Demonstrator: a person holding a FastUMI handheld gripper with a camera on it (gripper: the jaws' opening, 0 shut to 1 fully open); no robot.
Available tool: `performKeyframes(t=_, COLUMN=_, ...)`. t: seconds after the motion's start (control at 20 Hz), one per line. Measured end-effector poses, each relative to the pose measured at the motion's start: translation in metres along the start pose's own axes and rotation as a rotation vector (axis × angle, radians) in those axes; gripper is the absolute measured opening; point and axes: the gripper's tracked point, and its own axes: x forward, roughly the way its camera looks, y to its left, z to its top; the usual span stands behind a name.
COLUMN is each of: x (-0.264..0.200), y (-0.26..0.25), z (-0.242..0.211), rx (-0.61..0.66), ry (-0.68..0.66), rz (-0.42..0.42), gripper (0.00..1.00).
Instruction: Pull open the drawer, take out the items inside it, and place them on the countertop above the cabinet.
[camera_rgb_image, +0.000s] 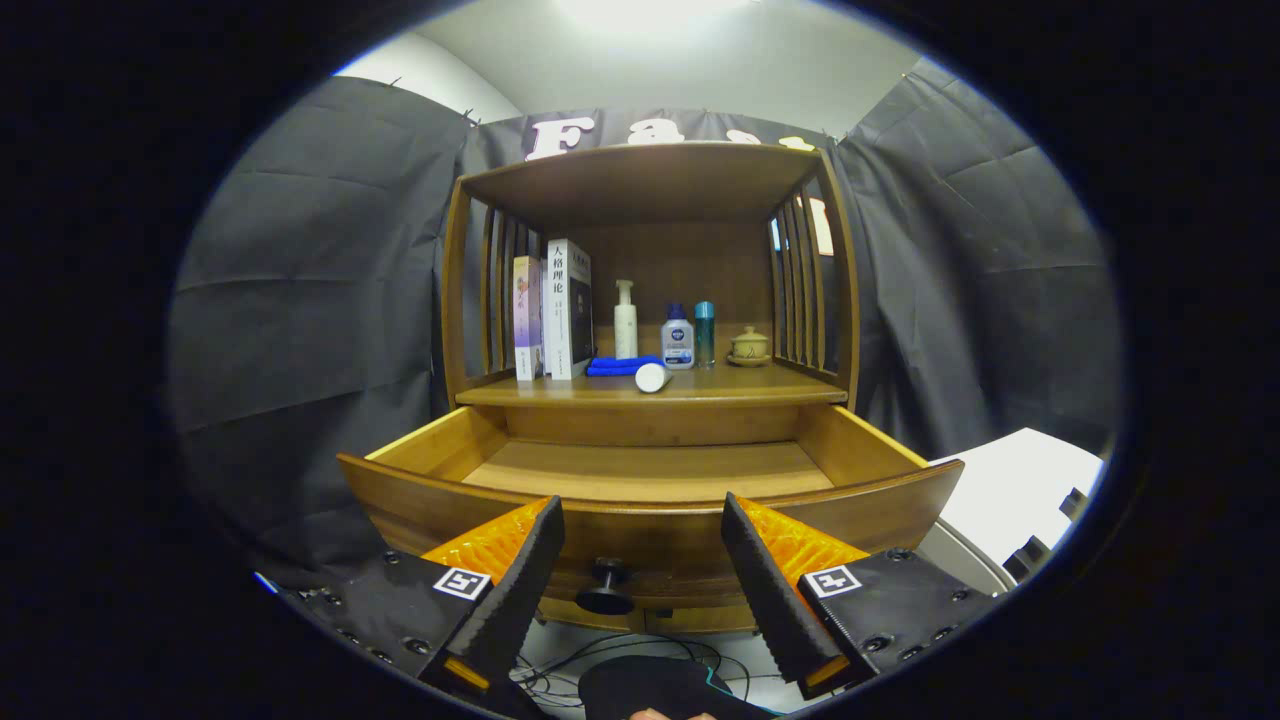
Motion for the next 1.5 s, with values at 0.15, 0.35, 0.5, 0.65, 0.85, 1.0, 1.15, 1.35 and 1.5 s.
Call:
performKeyframes(t=0.15, x=0.009, y=0.003, z=-0.02, rx=-0.026, ry=0.046, rz=0.002, gripper=0.98)
performKeyframes(t=0.35, x=0.02, y=0.009, z=-0.036, rx=-0.06, ry=0.08, rz=-0.004, gripper=0.98)
performKeyframes(t=0.5, x=0.029, y=0.009, z=-0.05, rx=-0.066, ry=0.116, rz=-0.022, gripper=0.98)
performKeyframes(t=0.65, x=0.032, y=0.007, z=-0.051, rx=-0.084, ry=0.109, rz=-0.052, gripper=0.97)
performKeyframes(t=0.85, x=0.037, y=0.007, z=-0.048, rx=-0.068, ry=0.119, rz=-0.094, gripper=0.97)
performKeyframes(t=1.0, x=0.041, y=0.01, z=-0.049, rx=-0.092, ry=0.108, rz=-0.104, gripper=0.99)
performKeyframes(t=1.15, x=0.05, y=0.016, z=-0.054, rx=-0.084, ry=0.132, rz=-0.099, gripper=0.99)
performKeyframes(t=1.35, x=0.061, y=0.021, z=-0.06, rx=-0.071, ry=0.157, rz=-0.094, gripper=0.99)
performKeyframes(t=1.5, x=0.074, y=0.022, z=-0.061, rx=-0.064, ry=0.159, rz=-0.098, gripper=1.0)
